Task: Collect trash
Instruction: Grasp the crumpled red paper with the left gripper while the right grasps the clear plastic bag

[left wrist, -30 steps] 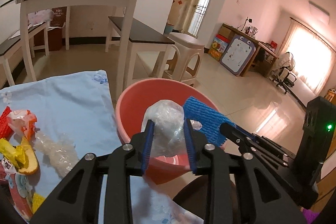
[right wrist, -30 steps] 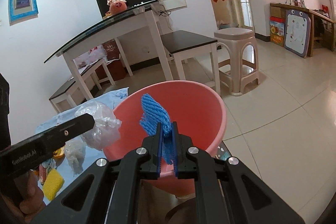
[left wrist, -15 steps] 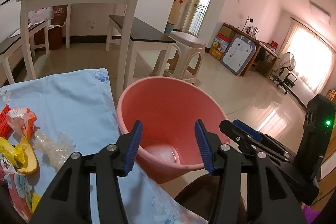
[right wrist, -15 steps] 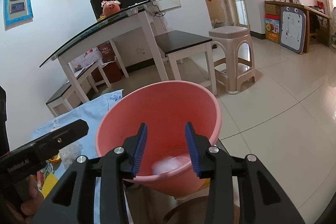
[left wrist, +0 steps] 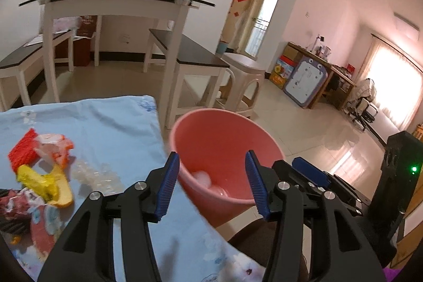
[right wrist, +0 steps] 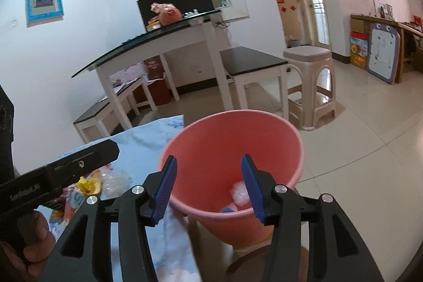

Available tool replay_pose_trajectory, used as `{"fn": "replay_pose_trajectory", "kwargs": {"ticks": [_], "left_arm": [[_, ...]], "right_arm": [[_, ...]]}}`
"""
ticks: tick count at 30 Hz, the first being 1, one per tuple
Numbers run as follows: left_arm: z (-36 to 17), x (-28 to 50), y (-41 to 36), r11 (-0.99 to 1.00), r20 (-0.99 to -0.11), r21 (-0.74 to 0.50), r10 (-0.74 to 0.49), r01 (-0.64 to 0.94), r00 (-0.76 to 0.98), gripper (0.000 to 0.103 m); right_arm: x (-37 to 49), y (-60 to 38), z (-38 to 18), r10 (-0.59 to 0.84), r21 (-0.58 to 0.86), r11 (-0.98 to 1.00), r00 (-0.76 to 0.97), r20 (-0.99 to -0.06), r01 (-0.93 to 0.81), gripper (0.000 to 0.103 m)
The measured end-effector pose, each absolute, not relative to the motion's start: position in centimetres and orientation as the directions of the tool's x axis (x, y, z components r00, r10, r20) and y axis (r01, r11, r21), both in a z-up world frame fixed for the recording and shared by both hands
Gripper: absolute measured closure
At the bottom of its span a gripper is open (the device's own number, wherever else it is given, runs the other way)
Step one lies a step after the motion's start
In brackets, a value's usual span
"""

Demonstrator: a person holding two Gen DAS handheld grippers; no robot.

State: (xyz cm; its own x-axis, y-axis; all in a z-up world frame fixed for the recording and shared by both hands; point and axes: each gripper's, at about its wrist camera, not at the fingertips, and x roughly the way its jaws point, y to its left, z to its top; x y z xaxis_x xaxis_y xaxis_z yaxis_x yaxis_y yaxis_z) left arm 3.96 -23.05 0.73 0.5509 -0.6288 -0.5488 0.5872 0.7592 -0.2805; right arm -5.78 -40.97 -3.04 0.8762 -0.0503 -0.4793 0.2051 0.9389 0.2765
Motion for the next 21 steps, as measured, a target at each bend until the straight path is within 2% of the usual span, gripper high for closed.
{"fn": "replay_pose_trajectory", "kwargs": {"ticks": [6,21], "left_arm": [[1.6,3.1,-19.4,0.802,-0.537,-0.255,-0.582,0.54,0.611,0.051],[1.7,2.8,-8.1,0.909,-0.536,-0.218,-0.416,0.355,0.735,0.051]], "right_arm": [[-6.0,-37.5,-2.3,0.007,0.263,0.956,0.885,-0.466,0.131,0.048],[-5.0,-30.5,-2.6,0.135,0.244,0.97,0.861,-0.49,-0.013,0.047]]}}
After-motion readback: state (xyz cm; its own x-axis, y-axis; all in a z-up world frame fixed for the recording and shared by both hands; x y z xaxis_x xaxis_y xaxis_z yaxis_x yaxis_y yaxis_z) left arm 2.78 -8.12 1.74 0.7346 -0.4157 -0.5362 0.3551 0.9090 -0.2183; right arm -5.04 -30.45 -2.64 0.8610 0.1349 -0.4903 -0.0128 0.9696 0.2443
